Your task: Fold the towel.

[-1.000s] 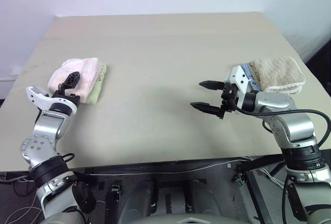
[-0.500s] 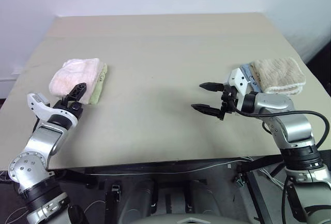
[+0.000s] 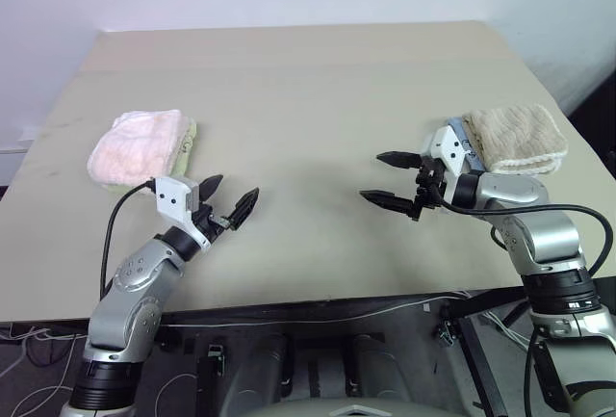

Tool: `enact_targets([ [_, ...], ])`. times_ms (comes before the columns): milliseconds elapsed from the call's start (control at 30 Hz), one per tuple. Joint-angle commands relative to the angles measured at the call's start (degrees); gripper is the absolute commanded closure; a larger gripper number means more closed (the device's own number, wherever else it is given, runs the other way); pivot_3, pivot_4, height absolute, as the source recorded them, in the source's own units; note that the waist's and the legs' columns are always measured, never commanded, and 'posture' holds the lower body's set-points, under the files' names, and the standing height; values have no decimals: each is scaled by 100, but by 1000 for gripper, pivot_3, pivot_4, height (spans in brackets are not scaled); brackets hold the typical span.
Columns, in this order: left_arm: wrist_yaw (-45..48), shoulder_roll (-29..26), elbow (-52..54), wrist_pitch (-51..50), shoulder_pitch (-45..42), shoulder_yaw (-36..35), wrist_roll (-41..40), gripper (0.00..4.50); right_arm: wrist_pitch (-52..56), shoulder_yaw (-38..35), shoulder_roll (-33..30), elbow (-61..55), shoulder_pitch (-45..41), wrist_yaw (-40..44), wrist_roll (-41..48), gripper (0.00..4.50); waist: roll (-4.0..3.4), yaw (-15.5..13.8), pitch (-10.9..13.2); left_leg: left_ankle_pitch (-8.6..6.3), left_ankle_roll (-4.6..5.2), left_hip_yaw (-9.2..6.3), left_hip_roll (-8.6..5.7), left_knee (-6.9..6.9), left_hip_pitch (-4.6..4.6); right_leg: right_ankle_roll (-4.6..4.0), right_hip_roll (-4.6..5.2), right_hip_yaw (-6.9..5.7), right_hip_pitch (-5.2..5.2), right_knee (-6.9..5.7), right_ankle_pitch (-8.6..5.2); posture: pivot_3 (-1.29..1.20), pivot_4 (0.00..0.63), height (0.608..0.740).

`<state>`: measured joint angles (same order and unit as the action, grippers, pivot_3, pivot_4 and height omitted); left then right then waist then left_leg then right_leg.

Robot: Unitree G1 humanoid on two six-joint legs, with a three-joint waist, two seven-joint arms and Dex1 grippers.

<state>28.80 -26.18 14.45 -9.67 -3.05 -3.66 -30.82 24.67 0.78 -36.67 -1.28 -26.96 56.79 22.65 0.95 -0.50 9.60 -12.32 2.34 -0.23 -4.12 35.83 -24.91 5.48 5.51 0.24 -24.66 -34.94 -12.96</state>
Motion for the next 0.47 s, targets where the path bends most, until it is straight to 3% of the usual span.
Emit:
enact_targets([
  [33,761,-122,-83,657,-68,-199,77,30,75,-309,-60,-325,27,-10,245,0,-1,-1,0,0,0,1,0,0,0,0,0,0,0,1,0,0,150,740],
  [267,1886,-631,138,760,-211,-234,-23,30,117,-450,-477,-119,304,386,293,0,-2,-16,1,-2,4,0,-1,16,-3,0,3,-2,10,2,0,0,150,740],
  [467,2263,-855,469,424,-152,-223,-228,30,121,-481,-656,30,264,525,319,0,-8,10,5,-3,6,0,1,14,-3,0,1,-2,7,0,-1,0,150,740],
])
